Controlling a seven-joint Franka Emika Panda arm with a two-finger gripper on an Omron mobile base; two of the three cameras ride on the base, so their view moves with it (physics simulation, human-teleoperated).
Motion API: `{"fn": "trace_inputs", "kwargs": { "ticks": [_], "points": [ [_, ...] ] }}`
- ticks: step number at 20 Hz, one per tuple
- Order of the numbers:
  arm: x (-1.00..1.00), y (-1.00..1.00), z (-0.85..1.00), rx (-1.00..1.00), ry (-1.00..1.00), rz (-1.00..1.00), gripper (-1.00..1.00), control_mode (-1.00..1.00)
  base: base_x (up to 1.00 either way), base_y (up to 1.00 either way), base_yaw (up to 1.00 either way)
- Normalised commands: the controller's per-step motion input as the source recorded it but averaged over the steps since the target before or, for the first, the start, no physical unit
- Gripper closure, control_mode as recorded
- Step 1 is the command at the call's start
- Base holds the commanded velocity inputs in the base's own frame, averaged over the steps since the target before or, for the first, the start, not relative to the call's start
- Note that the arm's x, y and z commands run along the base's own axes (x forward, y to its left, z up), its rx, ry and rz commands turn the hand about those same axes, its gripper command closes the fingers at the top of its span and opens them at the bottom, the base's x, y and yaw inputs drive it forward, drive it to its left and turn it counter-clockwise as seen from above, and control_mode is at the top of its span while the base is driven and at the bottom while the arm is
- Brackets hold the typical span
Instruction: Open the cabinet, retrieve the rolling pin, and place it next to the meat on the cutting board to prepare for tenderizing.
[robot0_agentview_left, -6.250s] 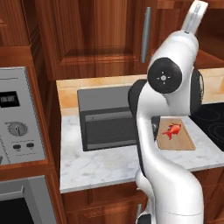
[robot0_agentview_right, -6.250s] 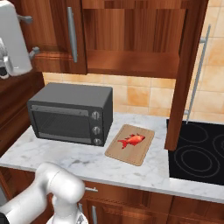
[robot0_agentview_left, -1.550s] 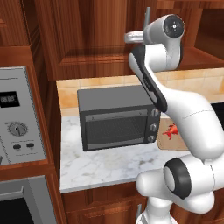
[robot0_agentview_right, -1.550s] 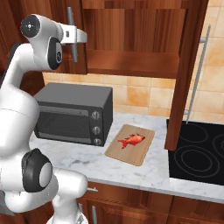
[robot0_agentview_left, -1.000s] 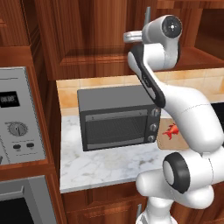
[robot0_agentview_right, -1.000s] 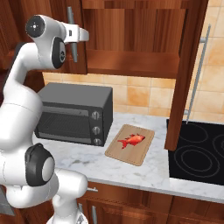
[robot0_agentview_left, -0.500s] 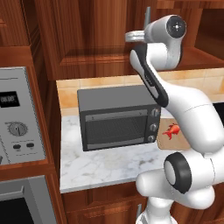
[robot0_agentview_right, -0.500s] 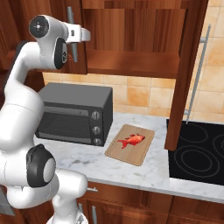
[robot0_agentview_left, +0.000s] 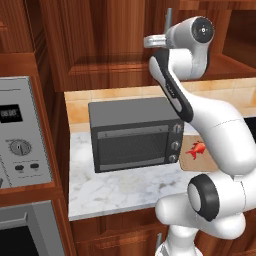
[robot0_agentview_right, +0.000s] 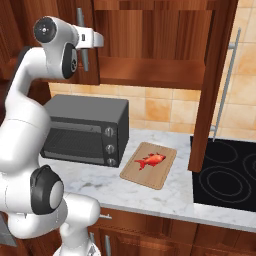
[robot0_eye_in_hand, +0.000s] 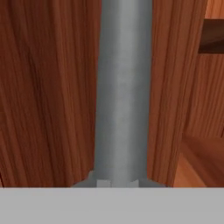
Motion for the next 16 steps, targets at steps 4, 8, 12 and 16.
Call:
{"fn": "trace_inputs", "kwargs": {
  "ticks": [4,8,12,16],
  "points": [
    [0.02,0.3,-0.01,0.0,0.01,0.0,1.0,-1.0,0.0,0.0,0.0],
    [0.0,0.07,-0.01,-0.01,0.01,0.0,1.0,-1.0,0.0,0.0,0.0],
    [-0.39,0.23,-0.03,-0.02,-0.05,0.0,1.0,-1.0,0.0,0.0,0.0],
    [-0.75,0.51,-0.09,-0.03,-0.05,0.03,1.0,-1.0,0.0,0.0,0.0]
  ]
}}
